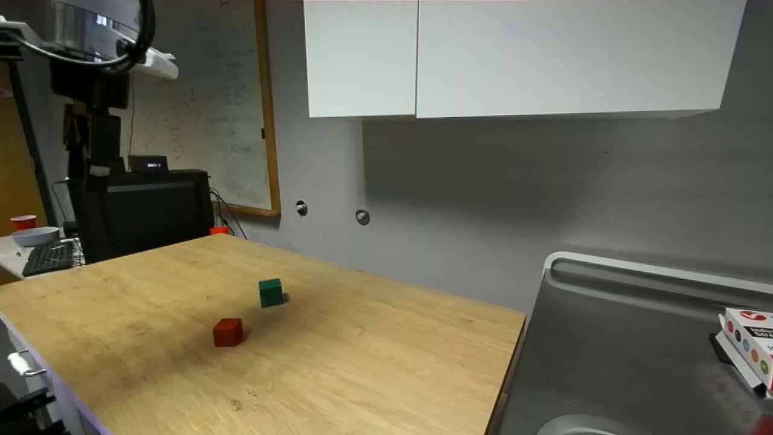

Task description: Put the orange block on top of the green block

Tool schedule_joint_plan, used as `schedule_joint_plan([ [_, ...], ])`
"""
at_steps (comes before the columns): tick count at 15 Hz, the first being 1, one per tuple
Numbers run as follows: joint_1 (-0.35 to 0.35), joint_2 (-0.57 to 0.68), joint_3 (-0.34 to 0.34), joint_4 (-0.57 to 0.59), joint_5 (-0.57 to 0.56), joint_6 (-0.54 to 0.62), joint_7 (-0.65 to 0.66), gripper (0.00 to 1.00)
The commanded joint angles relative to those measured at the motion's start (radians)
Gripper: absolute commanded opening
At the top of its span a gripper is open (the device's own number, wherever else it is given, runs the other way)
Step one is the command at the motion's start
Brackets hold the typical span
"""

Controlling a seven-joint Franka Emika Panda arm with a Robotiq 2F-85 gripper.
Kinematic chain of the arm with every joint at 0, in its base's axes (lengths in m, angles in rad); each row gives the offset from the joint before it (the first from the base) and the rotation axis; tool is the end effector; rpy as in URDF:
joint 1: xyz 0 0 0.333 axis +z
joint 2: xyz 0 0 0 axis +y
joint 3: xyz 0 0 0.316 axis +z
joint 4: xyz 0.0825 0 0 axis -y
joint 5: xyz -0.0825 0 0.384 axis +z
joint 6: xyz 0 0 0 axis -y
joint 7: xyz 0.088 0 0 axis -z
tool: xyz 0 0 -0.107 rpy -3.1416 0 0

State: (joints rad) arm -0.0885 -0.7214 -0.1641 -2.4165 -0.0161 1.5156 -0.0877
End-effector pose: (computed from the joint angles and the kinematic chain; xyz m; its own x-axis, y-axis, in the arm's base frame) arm 0.3013 -0.0892 0.5346 0.9792 -0.1023 -0.1754 -0.1224 -0.9866 -0.1078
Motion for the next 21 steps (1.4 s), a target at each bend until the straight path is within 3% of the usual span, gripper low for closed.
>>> schedule_joint_plan([
  [1,-0.008,0.002,0.006,0.002,0.003,0.0,-0.004,1.0],
  [15,-0.011,0.013,0.008,0.002,0.005,0.021,0.006,1.0],
  [21,-0.013,0.105,0.003,-0.048,0.025,0.237,0.026,1.0],
])
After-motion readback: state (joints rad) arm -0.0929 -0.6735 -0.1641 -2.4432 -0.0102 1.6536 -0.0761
